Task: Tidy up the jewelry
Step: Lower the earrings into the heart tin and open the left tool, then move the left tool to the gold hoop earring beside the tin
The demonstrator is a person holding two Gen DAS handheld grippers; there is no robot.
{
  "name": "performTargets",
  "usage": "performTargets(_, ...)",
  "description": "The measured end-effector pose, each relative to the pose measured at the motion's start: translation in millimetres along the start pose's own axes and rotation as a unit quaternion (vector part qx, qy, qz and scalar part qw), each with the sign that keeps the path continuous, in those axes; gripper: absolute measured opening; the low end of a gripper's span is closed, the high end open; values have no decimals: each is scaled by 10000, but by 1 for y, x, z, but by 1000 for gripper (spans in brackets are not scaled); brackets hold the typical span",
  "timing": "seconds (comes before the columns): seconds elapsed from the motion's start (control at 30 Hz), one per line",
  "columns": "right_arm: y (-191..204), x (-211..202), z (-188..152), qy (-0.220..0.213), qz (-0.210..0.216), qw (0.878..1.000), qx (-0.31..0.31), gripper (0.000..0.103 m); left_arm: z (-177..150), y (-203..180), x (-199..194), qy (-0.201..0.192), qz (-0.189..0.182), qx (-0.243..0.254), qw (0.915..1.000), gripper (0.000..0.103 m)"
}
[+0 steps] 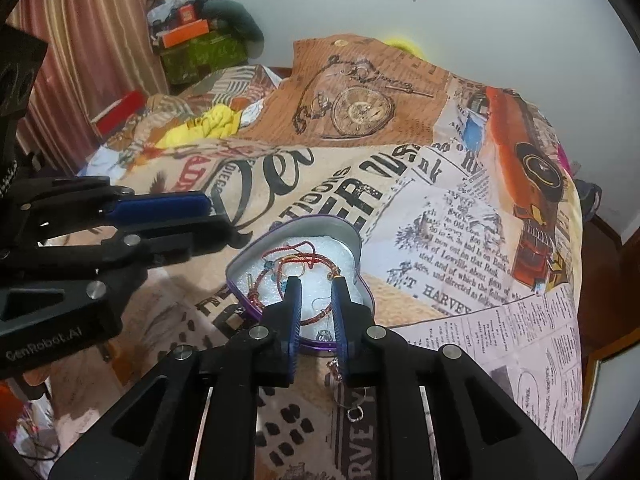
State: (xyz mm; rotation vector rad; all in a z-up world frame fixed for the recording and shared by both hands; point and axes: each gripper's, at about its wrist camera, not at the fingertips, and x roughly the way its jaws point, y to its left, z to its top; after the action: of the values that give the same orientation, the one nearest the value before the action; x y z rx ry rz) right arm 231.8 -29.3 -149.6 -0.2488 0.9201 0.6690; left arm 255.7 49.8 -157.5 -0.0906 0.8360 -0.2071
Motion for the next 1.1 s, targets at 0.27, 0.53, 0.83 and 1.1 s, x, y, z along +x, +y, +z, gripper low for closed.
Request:
performTargets(0.27,-3,-30,0,-286,-140,9994,115,17,2,-11,-26,-161,130,111,9997,30)
performTargets(0.53,-7,-66,-8,-642,-280,9972,264,20,-3,-28,-45,-254,214,278,9991,43)
performTargets(0.83,-25,-98,-22,-1051,-532,9913,589,41,-15,-38,-47,-106,151,287,9994,43)
performTargets(1.1,-32,-85,-42,-787,-634,9927,662,41,-38,-40,-17,382,17,206,9991,43)
